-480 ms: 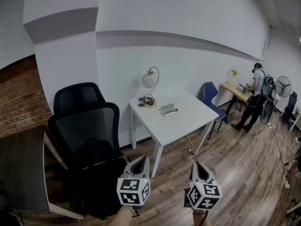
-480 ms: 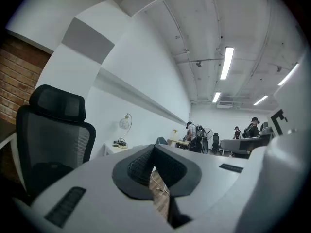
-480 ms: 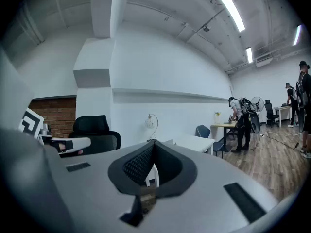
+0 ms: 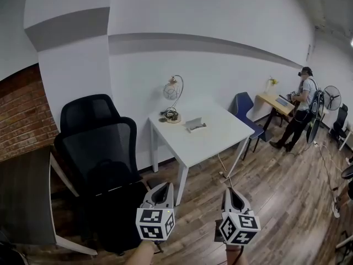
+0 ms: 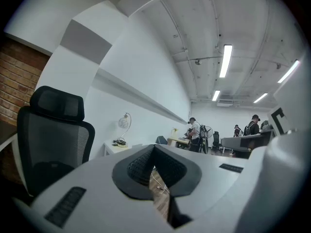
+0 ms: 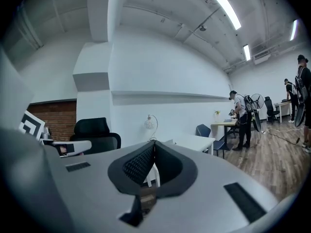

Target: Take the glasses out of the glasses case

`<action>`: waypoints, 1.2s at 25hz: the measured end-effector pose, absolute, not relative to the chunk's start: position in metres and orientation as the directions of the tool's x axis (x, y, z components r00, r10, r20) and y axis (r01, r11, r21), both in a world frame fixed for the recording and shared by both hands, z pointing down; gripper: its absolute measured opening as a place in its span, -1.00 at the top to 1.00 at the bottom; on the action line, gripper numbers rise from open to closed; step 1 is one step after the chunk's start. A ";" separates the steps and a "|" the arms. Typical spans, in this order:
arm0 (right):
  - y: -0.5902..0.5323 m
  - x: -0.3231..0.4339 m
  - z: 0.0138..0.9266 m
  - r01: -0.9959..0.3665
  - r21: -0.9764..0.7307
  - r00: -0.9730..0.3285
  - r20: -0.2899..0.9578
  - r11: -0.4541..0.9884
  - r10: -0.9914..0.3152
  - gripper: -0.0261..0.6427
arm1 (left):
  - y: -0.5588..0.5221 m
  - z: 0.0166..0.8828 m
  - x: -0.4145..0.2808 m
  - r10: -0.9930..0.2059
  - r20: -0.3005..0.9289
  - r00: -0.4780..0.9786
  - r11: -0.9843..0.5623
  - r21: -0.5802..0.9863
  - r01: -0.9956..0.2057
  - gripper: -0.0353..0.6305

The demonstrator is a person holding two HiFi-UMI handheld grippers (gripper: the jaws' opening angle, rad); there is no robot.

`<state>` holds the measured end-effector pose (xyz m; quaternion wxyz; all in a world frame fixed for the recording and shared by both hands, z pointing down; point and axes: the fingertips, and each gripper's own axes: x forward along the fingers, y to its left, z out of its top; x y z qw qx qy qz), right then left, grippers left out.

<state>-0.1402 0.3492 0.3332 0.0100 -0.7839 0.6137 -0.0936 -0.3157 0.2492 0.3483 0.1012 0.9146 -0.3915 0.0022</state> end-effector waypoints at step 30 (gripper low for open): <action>0.355 0.003 0.374 -0.926 -0.256 0.239 0.167 -0.276 -0.957 0.83 | 0.254 0.372 -0.188 -0.734 0.118 0.669 -0.661 0.105 -0.743 0.86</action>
